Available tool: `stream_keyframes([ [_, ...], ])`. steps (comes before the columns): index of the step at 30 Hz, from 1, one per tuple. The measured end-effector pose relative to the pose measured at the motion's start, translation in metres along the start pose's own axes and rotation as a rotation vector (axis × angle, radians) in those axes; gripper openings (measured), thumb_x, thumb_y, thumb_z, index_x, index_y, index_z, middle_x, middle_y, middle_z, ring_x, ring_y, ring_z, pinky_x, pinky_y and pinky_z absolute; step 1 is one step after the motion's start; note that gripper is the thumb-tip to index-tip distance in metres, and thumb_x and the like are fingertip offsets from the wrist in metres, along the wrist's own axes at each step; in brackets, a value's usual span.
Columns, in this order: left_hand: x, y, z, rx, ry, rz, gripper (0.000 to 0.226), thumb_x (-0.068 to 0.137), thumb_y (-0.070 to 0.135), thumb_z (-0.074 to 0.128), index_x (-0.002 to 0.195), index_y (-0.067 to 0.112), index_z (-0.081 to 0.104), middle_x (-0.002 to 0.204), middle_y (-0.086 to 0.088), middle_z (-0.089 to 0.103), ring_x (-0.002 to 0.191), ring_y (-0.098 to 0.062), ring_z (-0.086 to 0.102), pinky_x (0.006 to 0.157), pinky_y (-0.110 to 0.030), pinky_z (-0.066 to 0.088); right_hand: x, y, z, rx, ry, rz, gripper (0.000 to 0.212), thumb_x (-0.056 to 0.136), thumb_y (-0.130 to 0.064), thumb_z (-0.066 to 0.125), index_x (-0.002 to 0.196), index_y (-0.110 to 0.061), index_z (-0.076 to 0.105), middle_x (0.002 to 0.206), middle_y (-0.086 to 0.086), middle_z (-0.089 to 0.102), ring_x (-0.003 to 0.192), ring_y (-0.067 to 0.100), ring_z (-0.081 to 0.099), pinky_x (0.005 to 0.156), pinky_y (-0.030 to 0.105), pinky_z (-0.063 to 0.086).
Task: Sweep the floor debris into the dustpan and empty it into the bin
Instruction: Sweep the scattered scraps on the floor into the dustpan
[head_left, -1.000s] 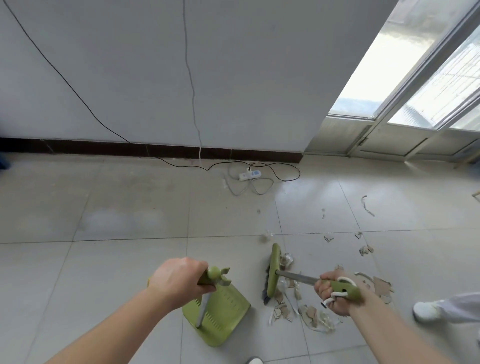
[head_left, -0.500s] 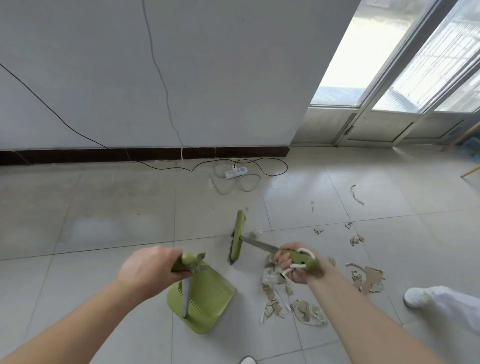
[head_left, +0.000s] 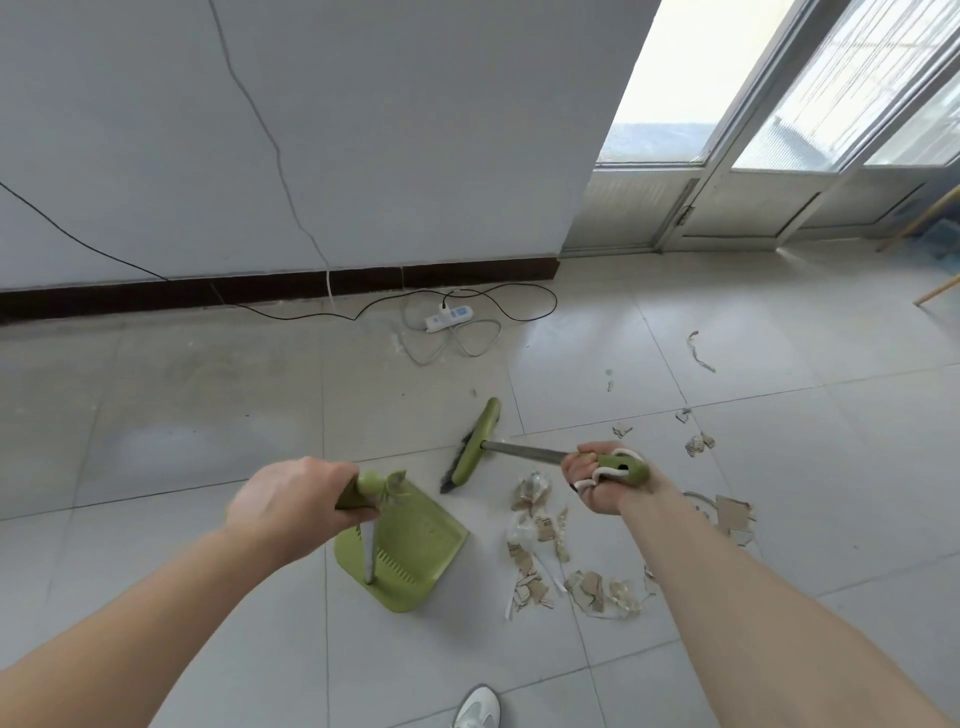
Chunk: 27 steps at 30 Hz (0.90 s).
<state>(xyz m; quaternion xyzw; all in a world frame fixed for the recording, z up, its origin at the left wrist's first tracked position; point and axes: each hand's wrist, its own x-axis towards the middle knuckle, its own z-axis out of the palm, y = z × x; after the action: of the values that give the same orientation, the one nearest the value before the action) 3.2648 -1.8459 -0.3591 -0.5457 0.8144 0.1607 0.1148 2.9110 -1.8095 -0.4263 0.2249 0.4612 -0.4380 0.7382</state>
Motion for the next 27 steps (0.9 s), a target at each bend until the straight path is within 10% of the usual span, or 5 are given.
stream_keyframes([
  [27, 0.001, 0.044, -0.035, 0.083, -0.052, 0.224, 0.035, 0.085, 0.063, 0.054, 0.071, 0.033, 0.047, 0.067, 0.011, 0.051, 0.066, -0.013, 0.052, 0.05, -0.025, 0.033, -0.146, 0.033, -0.122, -0.095, 0.231, -0.078, 0.033, 0.1, -0.022, 0.034, 0.073, -0.005, 0.045, 0.039, 0.005, 0.045, 0.019, 0.012, 0.042, 0.021, 0.014, 0.033],
])
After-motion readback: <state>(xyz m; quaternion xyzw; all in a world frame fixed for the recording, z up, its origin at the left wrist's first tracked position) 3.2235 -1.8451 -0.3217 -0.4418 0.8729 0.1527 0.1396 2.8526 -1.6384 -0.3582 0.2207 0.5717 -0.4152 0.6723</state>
